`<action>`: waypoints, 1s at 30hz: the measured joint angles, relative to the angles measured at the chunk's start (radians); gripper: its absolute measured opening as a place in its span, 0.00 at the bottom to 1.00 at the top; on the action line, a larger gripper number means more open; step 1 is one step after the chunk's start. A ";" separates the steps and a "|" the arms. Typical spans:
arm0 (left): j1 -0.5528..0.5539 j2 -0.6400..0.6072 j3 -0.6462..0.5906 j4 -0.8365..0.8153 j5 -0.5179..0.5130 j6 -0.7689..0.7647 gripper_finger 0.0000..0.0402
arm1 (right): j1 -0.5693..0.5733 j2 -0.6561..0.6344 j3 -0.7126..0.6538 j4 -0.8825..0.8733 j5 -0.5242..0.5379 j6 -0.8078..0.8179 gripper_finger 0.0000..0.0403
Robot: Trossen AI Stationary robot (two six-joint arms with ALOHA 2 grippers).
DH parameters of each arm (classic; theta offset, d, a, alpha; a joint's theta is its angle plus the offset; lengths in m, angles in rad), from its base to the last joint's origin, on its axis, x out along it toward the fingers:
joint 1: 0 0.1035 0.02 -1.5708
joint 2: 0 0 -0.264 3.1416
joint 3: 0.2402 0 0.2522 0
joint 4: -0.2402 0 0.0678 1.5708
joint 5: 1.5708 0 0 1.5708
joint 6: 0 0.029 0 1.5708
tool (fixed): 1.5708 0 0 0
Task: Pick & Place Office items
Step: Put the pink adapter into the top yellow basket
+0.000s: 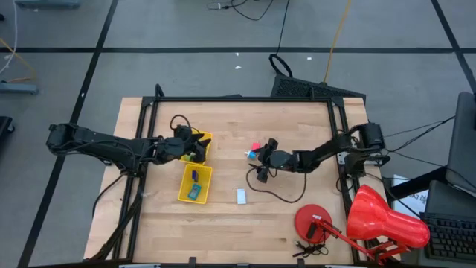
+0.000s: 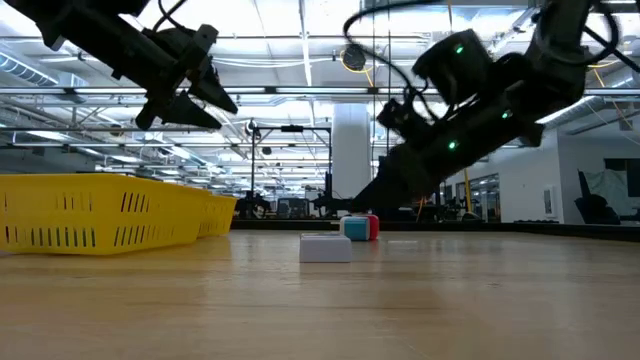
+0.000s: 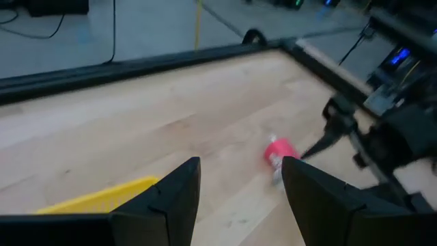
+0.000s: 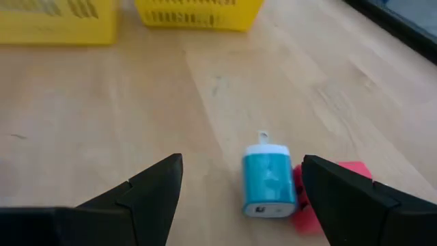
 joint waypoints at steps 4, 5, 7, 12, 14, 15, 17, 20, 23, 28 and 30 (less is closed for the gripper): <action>0.000 0.004 -0.001 -0.006 0.004 0.001 0.52 | -0.022 0.053 0.023 0.009 0.000 -0.002 0.71; 0.000 0.012 0.000 -0.004 0.004 0.000 0.52 | -0.024 0.059 0.023 0.011 0.001 -0.004 0.71; 0.000 0.025 -0.001 -0.019 0.012 0.003 0.52 | -0.028 0.060 0.023 -0.002 0.000 -0.004 0.71; 0.001 0.053 0.000 -0.013 0.011 0.002 0.52 | -0.034 0.059 0.024 -0.024 -0.042 -0.005 0.67; 0.001 0.068 -0.002 -0.001 0.010 0.002 0.52 | -0.034 0.059 0.024 -0.028 -0.081 -0.004 0.64; 0.001 0.078 0.000 0.014 0.010 0.002 0.52 | -0.033 0.061 0.024 -0.042 -0.113 -0.001 0.62; 0.001 0.082 -0.001 0.000 0.011 -0.001 0.52 | -0.032 0.068 0.015 -0.063 -0.150 0.002 0.58; 0.001 0.091 0.000 0.011 0.011 -0.002 0.52 | -0.033 0.063 0.017 -0.089 -0.180 0.000 0.53; 0.001 0.093 -0.002 0.003 0.011 -0.003 0.52 | -0.033 0.063 0.017 -0.098 -0.177 -0.015 0.49; 0.001 0.094 -0.001 0.011 0.012 -0.005 0.52 | -0.033 0.063 0.017 -0.084 -0.179 -0.034 0.46; 0.001 0.094 -0.001 0.012 0.012 -0.005 0.52 | -0.033 0.064 0.016 -0.073 -0.178 -0.037 0.45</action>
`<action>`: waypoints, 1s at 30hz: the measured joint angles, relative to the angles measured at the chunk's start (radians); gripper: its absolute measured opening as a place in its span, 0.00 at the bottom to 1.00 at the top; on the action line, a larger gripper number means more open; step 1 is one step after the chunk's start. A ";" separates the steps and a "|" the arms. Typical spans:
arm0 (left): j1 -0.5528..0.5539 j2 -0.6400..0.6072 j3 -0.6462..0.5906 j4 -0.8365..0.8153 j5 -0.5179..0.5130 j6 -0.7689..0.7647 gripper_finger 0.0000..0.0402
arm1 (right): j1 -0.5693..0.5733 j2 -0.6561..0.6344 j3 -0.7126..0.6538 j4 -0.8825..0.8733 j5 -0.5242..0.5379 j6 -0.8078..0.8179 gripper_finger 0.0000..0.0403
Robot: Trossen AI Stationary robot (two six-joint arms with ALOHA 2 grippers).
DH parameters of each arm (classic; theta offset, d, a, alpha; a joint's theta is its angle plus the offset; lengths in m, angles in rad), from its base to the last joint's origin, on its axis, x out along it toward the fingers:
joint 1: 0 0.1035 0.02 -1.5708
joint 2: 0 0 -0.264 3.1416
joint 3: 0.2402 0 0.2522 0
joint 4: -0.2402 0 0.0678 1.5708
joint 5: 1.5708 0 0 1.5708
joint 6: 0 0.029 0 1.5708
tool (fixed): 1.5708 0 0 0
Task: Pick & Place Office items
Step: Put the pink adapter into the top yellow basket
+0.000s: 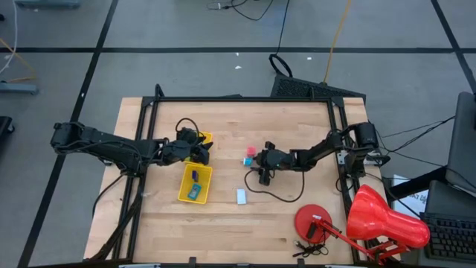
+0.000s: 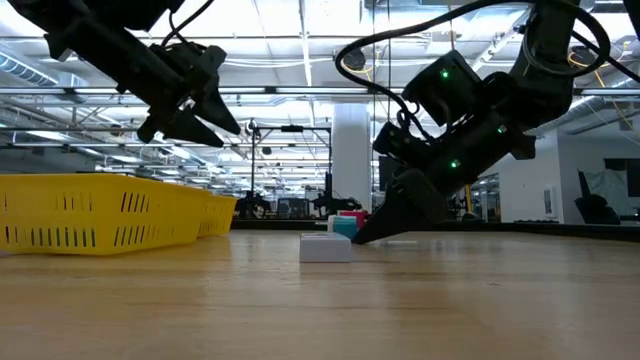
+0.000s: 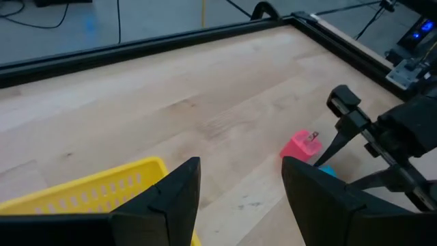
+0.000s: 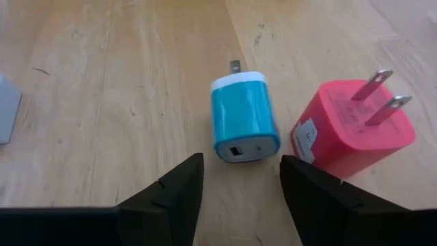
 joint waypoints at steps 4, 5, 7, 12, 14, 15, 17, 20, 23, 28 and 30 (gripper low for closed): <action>0.000 0.000 0.000 0.000 0.000 -0.004 0.52 | 0.000 0.002 -0.002 0.041 -0.003 0.012 0.46; 0.000 0.000 0.000 0.000 0.000 -0.004 0.52 | 0.002 0.002 -0.002 0.060 -0.003 0.011 0.46; 0.000 0.000 0.000 0.000 0.000 -0.004 0.52 | 0.011 0.001 -0.002 0.102 -0.002 0.008 0.47; 0.000 0.000 0.000 0.022 -0.001 -0.004 0.52 | 0.016 0.001 -0.001 0.128 0.032 0.003 0.47; 0.000 0.000 0.000 0.027 -0.001 -0.004 0.52 | 0.015 0.001 -0.001 0.127 0.056 0.003 0.47; 0.000 0.000 0.000 0.029 -0.001 -0.004 0.52 | 0.015 0.001 -0.001 0.131 0.055 0.003 0.47; 0.000 0.000 0.000 0.041 -0.001 -0.003 0.52 | 0.016 0.001 -0.001 0.147 0.054 -0.011 0.47; 0.000 0.000 0.000 0.046 -0.001 -0.003 0.52 | 0.021 0.001 -0.001 0.179 0.051 -0.025 0.47; 0.000 0.000 0.000 0.046 -0.001 -0.003 0.52 | 0.021 0.001 -0.001 0.201 0.064 -0.053 0.47; 0.000 0.000 0.000 0.046 0.017 -0.003 0.52 | 0.021 -0.001 0.000 0.200 0.203 -0.100 0.47; 0.000 0.000 0.000 0.046 0.038 -0.003 0.52 | 0.020 -0.016 0.000 0.186 0.230 -0.103 0.47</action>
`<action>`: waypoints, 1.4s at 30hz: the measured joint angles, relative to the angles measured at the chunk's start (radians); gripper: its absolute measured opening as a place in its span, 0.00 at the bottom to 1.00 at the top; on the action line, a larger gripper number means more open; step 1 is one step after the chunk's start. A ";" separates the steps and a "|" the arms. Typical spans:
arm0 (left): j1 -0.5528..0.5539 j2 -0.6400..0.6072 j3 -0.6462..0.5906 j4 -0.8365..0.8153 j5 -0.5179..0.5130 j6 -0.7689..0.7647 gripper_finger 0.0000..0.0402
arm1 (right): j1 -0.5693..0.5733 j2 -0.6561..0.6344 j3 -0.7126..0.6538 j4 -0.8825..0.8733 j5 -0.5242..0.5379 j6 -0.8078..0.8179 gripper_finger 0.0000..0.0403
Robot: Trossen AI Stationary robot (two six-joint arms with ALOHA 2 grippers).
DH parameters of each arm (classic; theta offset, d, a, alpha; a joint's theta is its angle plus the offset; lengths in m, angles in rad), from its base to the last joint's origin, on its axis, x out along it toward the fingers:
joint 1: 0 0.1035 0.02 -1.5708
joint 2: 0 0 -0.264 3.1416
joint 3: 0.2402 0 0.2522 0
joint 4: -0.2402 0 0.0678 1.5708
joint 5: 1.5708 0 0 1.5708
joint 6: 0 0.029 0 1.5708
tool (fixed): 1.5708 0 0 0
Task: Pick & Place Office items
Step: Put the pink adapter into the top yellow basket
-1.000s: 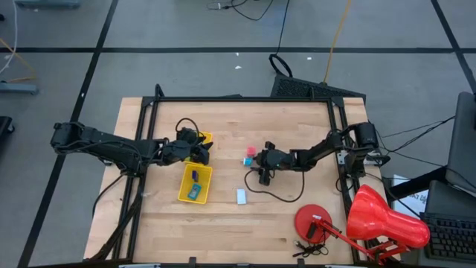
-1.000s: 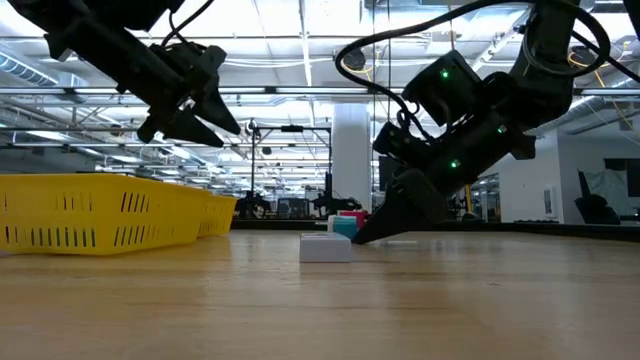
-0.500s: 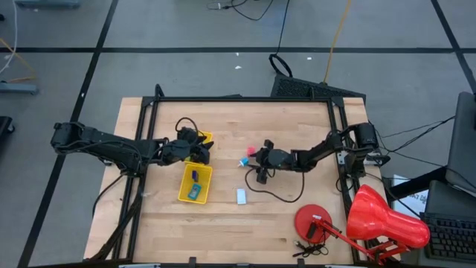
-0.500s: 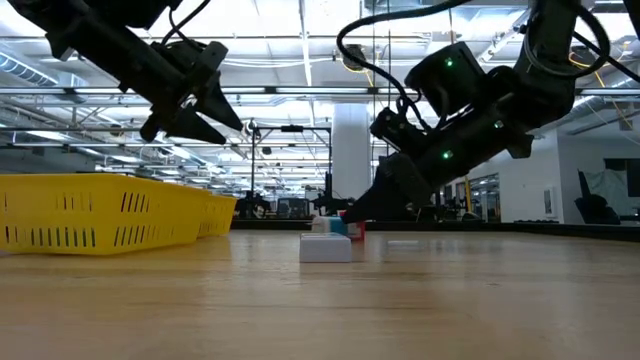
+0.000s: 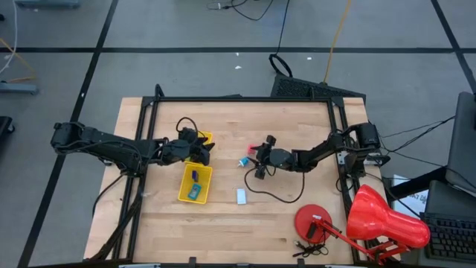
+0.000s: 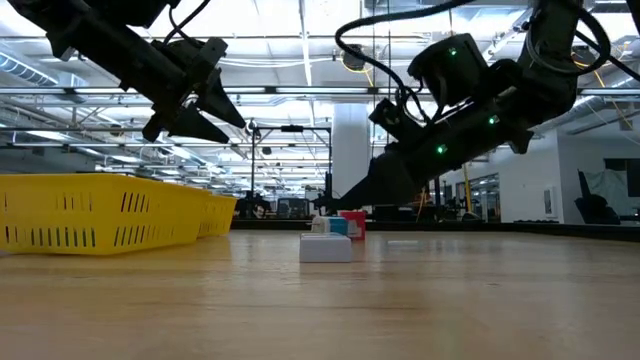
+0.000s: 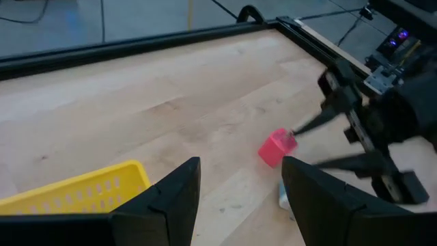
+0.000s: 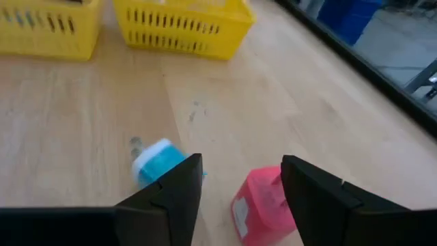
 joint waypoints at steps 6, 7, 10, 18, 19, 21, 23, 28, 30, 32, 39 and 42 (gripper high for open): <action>-0.001 0.000 0.000 -0.003 0.030 0.015 0.52 | -0.011 -0.052 0.000 -0.075 0.005 0.005 0.53; -0.001 0.000 0.000 -0.002 0.030 0.018 0.52 | -0.018 -0.057 0.000 -0.087 0.004 0.006 0.54; -0.001 0.000 0.000 -0.001 0.020 0.034 0.52 | -0.047 -0.063 0.000 -0.124 0.003 0.017 0.58; -0.001 0.000 0.000 -0.001 0.003 0.040 0.52 | -0.142 -0.015 -0.001 -0.150 -0.176 0.084 0.62; -0.001 0.000 0.000 -0.001 0.003 0.039 0.52 | -0.145 0.001 0.000 -0.119 -0.188 0.076 0.62; -0.001 0.000 0.000 -0.001 0.003 0.039 0.52 | -0.146 0.035 0.001 -0.075 -0.213 0.058 0.61; -0.001 0.000 0.000 -0.001 0.002 0.039 0.52 | -0.146 0.069 -0.001 -0.028 -0.215 0.055 0.60; -0.001 0.000 0.000 -0.001 0.002 0.038 0.52 | -0.145 0.099 0.000 0.012 -0.214 0.038 0.52; -0.001 0.000 0.000 -0.001 0.003 0.037 0.52 | -0.145 0.099 0.000 0.004 -0.214 0.029 0.46; -0.001 0.000 0.000 -0.001 0.002 0.037 0.52 | -0.144 0.091 0.000 0.001 -0.214 0.027 0.40; -0.001 0.000 0.000 0.001 0.002 0.021 0.52 | -0.128 0.033 -0.005 -0.003 -0.231 -0.006 0.35; -0.001 0.000 0.000 0.016 0.003 -0.011 0.52 | -0.103 -0.023 -0.008 -0.006 -0.232 -0.036 0.35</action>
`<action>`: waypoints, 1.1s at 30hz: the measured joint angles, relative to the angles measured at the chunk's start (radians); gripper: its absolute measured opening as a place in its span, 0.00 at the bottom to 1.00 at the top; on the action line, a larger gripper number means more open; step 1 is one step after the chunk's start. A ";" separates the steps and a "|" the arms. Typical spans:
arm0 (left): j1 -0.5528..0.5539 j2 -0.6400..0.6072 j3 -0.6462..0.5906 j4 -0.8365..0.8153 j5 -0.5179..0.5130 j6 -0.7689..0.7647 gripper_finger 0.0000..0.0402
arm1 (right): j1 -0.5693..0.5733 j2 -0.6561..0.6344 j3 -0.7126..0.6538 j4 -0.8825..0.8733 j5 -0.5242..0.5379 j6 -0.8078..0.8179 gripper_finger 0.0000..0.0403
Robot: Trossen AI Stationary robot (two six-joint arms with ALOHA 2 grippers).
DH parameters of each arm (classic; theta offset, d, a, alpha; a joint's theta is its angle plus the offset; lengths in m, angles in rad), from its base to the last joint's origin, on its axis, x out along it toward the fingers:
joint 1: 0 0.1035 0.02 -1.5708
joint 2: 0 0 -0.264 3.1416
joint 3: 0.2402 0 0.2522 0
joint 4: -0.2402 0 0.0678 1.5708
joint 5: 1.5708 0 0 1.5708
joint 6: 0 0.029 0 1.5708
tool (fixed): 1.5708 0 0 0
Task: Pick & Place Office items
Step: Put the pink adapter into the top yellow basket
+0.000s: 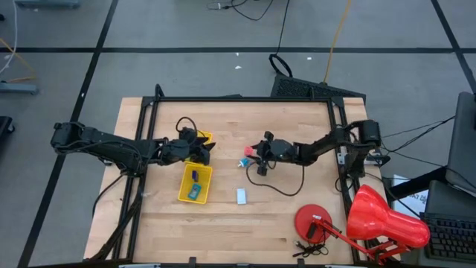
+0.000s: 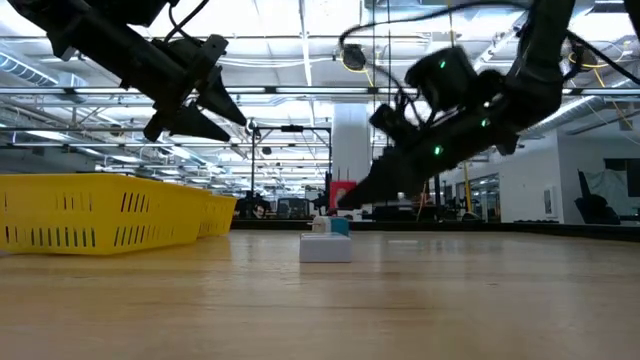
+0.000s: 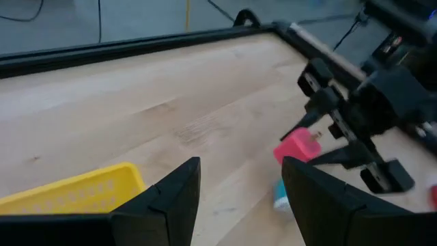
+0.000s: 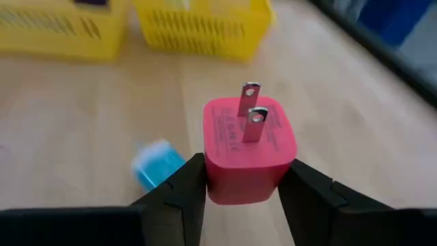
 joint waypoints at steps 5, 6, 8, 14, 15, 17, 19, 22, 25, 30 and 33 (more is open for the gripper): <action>-0.001 0.000 0.000 0.103 0.089 0.027 0.52 | 0.061 -0.100 0.000 0.003 -0.003 -0.048 0.35; -0.001 0.006 0.000 0.128 0.123 0.064 0.52 | 0.075 -0.118 0.000 0.010 -0.004 -0.056 0.35; -0.006 0.028 0.000 0.186 0.184 0.145 0.52 | 0.101 -0.149 0.001 0.008 -0.004 -0.064 0.35; -0.055 0.158 0.000 0.428 0.207 0.384 0.52 | 0.158 -0.191 0.000 0.013 -0.004 -0.064 0.35; -0.065 0.191 0.007 0.475 0.205 0.418 0.52 | 0.163 -0.192 0.000 0.023 -0.004 -0.062 0.35; -0.083 0.245 0.027 0.529 0.205 0.483 0.52 | 0.174 -0.192 0.000 0.033 -0.004 -0.062 0.35; -0.098 0.300 0.062 0.550 0.204 0.550 0.52 | 0.181 -0.192 0.000 0.045 -0.004 -0.061 0.35; -0.118 0.369 0.111 0.548 0.203 0.653 0.52 | 0.182 -0.192 0.000 0.057 -0.004 -0.061 0.35; -0.134 0.424 0.165 0.553 0.202 0.748 0.52 | 0.182 -0.192 0.000 0.058 -0.004 -0.061 0.35; -0.139 0.486 0.231 0.550 0.198 0.824 0.52 | 0.182 -0.191 0.000 0.055 -0.008 -0.061 0.35; -0.130 0.507 0.249 0.552 0.201 0.817 0.52 | 0.182 -0.191 0.000 0.055 -0.006 -0.061 0.35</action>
